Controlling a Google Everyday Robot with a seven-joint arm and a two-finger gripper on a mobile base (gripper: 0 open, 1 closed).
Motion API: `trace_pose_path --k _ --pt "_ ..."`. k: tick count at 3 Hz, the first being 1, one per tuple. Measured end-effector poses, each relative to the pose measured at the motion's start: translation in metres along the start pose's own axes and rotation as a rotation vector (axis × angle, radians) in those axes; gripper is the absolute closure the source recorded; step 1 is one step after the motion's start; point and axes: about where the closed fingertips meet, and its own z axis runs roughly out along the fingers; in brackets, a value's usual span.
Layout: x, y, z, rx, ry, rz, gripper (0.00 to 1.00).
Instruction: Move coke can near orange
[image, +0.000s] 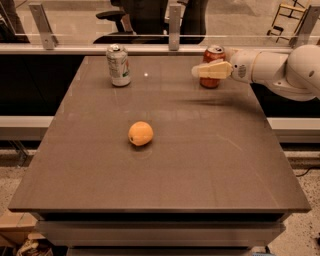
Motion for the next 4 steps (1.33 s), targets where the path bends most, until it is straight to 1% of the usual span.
trace_pose_path --k 2,3,4 --pt "-0.011 -0.007 0.019 -0.039 -0.016 -0.044 0.0" --pt "-0.017 -0.013 0.024 -0.067 -0.033 -0.072 0.18" --pt "-0.02 -0.016 0.026 -0.091 -0.046 -0.087 0.42"
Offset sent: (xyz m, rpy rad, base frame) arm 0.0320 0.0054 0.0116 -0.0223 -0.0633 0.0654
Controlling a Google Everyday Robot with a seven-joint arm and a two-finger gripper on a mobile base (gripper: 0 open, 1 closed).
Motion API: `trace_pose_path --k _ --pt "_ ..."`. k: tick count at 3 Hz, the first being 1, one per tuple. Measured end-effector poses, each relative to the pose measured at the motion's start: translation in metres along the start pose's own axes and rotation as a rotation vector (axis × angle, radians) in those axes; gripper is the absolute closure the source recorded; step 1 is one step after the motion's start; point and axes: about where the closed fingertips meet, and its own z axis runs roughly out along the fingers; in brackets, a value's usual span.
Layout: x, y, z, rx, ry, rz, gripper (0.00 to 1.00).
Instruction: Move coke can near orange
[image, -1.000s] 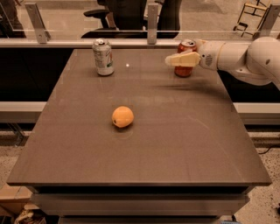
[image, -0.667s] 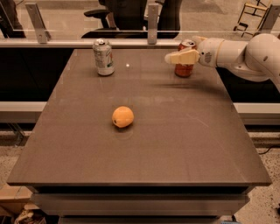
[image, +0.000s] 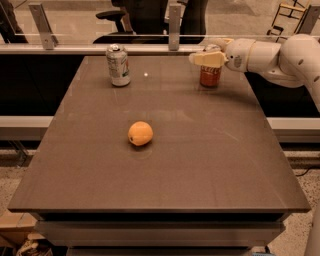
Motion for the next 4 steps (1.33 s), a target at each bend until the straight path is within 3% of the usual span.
trace_pose_path --k 2,3,4 --pt "-0.0004 0.0035 0.006 -0.009 -0.001 0.001 0.88" --pt "-0.0003 0.005 0.0087 -0.014 -0.001 0.001 1.0" --pt "-0.0003 0.0051 0.0088 -0.014 -0.001 0.001 1.0"
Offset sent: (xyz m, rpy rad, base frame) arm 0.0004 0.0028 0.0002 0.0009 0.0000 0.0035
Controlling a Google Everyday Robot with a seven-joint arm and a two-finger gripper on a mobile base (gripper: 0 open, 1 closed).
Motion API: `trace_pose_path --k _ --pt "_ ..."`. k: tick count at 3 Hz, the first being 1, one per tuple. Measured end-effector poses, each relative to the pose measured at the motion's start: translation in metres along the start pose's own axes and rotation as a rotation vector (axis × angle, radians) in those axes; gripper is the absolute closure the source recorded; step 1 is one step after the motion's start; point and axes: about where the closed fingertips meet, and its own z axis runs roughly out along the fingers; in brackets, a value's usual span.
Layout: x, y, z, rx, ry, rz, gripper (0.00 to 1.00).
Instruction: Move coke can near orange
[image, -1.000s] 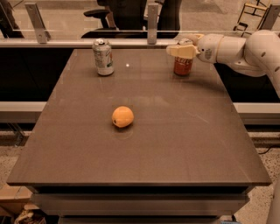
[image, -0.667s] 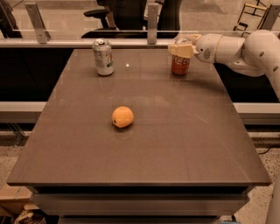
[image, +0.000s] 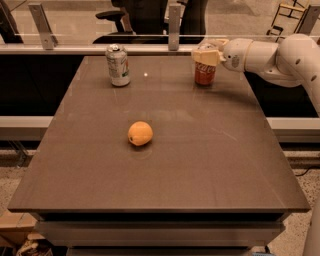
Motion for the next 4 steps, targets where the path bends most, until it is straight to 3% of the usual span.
trace_pose_path --k 3,4 --pt "-0.038 0.034 -0.009 0.019 0.109 -0.055 1.0" --pt "-0.052 0.051 -0.017 0.017 0.098 -0.072 1.0"
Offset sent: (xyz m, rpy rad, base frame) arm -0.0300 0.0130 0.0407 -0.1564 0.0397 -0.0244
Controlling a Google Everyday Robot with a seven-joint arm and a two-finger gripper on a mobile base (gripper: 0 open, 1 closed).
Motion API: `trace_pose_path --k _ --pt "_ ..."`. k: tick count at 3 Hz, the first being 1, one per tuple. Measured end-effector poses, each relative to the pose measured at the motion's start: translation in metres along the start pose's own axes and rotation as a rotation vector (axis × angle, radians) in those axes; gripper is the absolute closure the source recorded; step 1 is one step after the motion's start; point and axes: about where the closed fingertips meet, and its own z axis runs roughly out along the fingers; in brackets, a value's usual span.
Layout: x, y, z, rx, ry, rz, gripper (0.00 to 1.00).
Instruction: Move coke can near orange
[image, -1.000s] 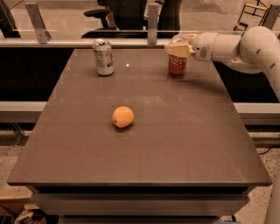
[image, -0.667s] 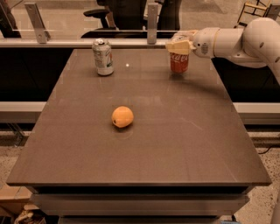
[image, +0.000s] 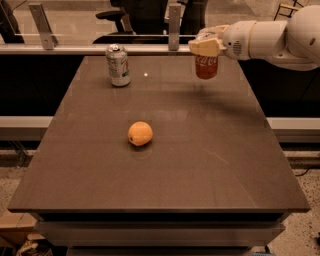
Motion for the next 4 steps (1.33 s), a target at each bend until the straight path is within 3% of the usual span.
trace_pose_path --k 2,4 --pt "-0.02 0.036 -0.018 -0.038 -0.071 -0.017 1.0" --pt "-0.031 0.08 -0.042 -0.037 -0.044 -0.03 1.0"
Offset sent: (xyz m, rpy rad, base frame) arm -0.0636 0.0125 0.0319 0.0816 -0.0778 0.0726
